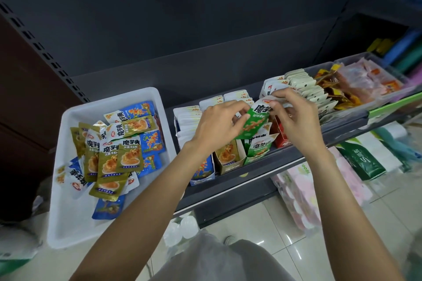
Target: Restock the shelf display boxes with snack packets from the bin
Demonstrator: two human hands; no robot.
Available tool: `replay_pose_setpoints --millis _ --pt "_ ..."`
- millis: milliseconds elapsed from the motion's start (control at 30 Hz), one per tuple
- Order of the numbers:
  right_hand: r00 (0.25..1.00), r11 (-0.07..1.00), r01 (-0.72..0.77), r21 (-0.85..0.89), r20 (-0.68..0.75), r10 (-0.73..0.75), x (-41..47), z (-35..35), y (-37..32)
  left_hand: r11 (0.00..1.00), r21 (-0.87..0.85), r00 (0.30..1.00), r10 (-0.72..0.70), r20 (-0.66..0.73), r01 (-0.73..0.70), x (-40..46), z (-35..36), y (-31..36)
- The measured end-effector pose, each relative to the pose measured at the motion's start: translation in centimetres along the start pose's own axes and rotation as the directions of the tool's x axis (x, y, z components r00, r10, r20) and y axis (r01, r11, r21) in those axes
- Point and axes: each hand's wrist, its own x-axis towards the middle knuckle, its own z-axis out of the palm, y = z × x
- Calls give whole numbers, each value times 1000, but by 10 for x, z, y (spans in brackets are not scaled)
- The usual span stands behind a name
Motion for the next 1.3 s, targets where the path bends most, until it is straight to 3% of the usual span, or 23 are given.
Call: replay_pose_setpoints --millis 100,233,467,567,667,767,833,900,967,1033,1133,1200,1300 --pt "990 974 127 -187 86 -112 -1 -5 13 992 -50 986 -108 130 115 -3 20 1" --pt "966 950 136 -281 251 -64 -10 6 33 978 60 945 -207 251 198 -12 44 -5" --pt "943 966 131 -225 328 -52 -6 14 30 973 -27 971 -225 86 228 -18 41 -7" --pt "934 961 135 -239 356 -43 -5 13 32 980 10 974 -197 111 197 -17 42 -8" --pt "906 962 76 -261 421 43 -16 18 41 979 88 947 -200 250 184 -21 52 -10" --pt "872 951 -115 -286 429 235 -23 17 49 976 86 930 -217 296 201 -27 58 -7" --pt "845 936 -201 -290 432 315 -22 18 51 971 37 935 -236 266 235 -28 58 -2" --pt "839 918 -196 -343 426 338 -20 23 48 960 -4 934 -271 235 280 -29 56 1" --pt "911 911 -112 -396 326 253 -22 24 39 949 -50 937 -299 181 313 -33 49 2" --pt "985 938 -83 -336 116 129 -25 19 21 940 -101 945 -323 49 326 -41 34 -2" --pt "990 991 -101 -92 -105 91 -29 20 -15 962 -31 916 -268 -300 271 -68 2 -21" --pt "993 995 -88 50 -76 92 -29 35 -40 954 66 864 -234 -445 292 -94 -23 -42" --pt "994 985 -9 172 105 -10 -26 81 -70 875 185 836 -335 -434 447 -139 -59 -83"
